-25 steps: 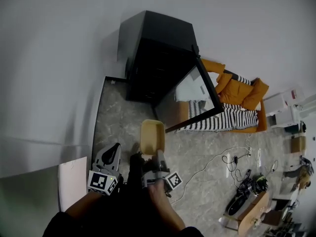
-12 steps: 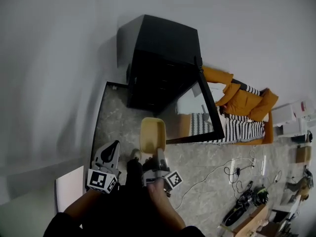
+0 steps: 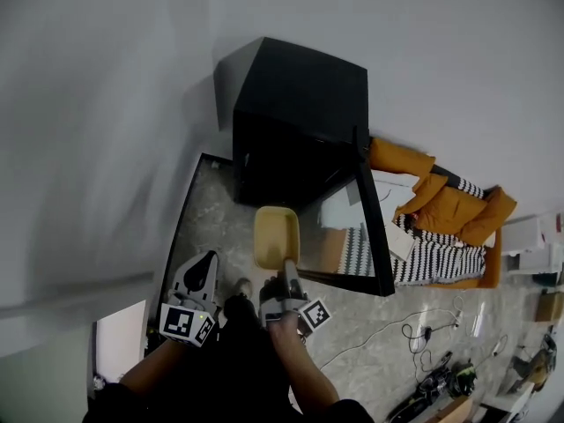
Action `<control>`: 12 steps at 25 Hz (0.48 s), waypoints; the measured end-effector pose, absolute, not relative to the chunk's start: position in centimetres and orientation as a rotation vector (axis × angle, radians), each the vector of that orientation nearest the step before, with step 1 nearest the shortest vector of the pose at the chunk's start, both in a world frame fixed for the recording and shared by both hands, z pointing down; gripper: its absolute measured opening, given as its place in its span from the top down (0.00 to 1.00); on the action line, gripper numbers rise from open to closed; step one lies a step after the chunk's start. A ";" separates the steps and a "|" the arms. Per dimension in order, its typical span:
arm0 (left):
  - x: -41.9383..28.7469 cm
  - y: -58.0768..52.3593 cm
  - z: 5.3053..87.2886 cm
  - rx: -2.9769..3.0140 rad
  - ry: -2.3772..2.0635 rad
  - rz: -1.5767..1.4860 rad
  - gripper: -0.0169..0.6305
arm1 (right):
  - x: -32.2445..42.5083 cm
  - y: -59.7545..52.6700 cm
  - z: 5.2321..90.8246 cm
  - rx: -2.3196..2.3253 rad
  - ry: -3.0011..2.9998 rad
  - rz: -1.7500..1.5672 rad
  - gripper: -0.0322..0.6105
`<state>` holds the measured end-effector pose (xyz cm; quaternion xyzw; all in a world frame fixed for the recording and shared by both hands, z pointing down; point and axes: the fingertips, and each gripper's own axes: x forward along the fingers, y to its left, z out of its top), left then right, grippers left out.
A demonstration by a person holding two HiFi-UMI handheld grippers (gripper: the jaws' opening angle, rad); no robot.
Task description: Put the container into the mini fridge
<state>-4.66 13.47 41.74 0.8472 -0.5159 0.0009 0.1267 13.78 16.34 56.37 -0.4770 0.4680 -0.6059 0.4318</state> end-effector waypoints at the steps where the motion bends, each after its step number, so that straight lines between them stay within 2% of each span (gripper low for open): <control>1: -4.5 13.1 41.6 2.464 -1.509 0.003 0.97 | 14.2 15.7 56.4 -1.188 1.163 -1.510 0.62; 12: -3.0 7.1 41.1 2.555 -1.514 -0.023 0.97 | 15.2 9.7 58.4 -1.209 1.112 -1.494 0.62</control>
